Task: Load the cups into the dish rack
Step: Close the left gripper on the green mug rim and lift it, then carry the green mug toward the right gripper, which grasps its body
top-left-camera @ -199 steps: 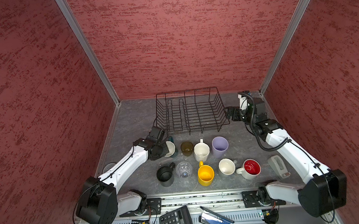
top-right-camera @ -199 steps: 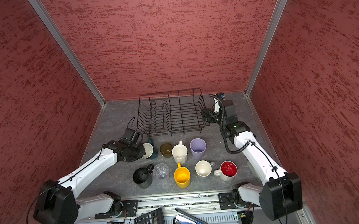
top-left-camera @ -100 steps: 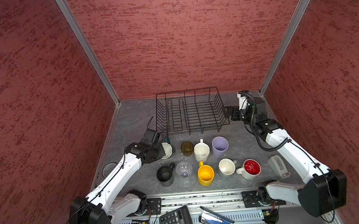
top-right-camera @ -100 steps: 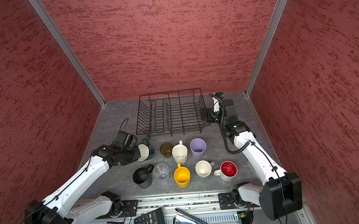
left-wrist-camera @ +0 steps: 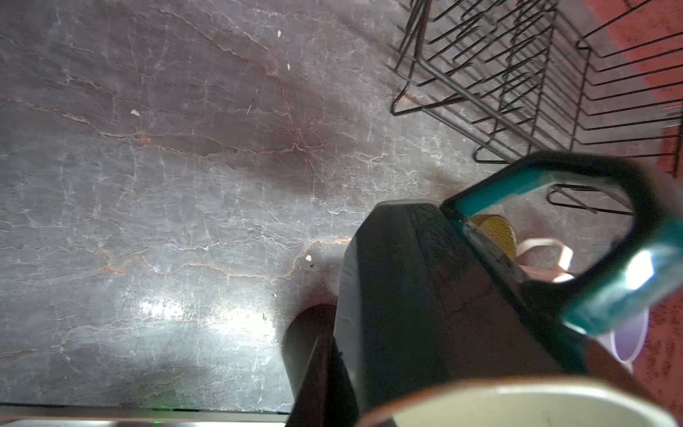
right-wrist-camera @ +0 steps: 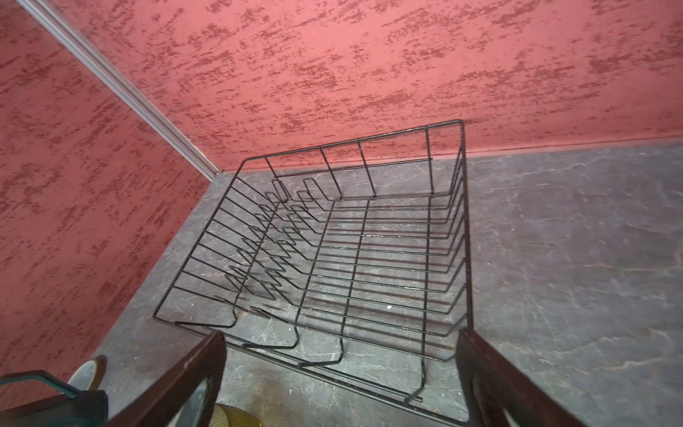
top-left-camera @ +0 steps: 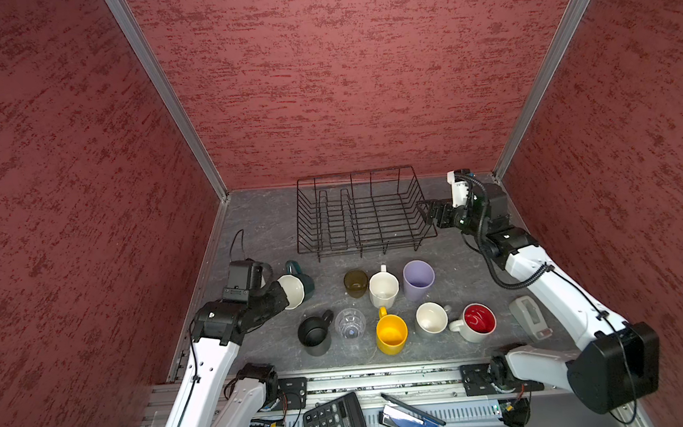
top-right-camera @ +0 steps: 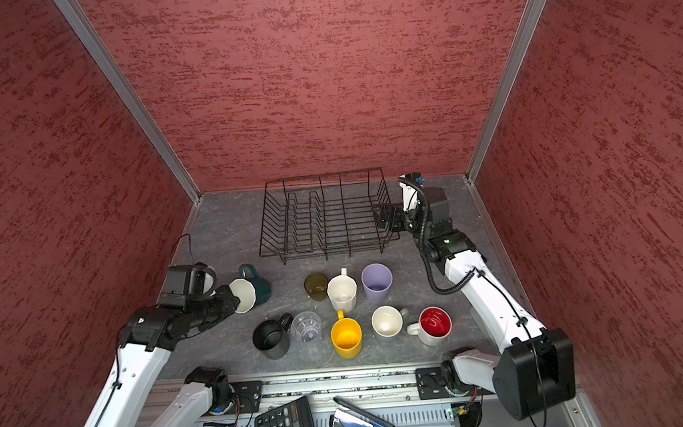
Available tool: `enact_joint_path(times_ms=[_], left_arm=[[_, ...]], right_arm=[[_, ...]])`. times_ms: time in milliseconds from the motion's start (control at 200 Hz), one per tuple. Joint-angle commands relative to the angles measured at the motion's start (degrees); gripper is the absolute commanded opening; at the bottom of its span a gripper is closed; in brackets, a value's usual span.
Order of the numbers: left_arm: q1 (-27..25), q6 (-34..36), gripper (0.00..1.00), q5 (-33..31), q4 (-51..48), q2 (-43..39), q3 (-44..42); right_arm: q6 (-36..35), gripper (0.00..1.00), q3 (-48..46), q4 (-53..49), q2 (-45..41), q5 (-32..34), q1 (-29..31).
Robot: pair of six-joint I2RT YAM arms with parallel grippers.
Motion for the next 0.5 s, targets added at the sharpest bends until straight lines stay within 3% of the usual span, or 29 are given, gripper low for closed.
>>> enact_joint_path(times_ms=[0, 145, 356, 496], left_arm=[[2.57, 1.82, 0.0, 7.83, 3.82, -2.99, 4.73], [5.44, 0.08, 0.0, 18.76, 12.37, -2.51, 5.0], [6.62, -11.21, 0.0, 38.79, 39.75, 1.52, -0.88], [5.54, -17.75, 0.0, 44.21, 54.22, 5.26, -3.4]], right_arm=[[1.03, 0.97, -1.15, 4.79, -1.82, -5.18, 0.32], [2.55, 0.97, -3.54, 11.41, -3.72, -12.65, 0.3], [7.34, 0.98, -9.91, 28.51, -8.74, -26.48, 0.32], [13.2, 0.98, -13.09, 39.34, -8.94, -32.63, 0.4]])
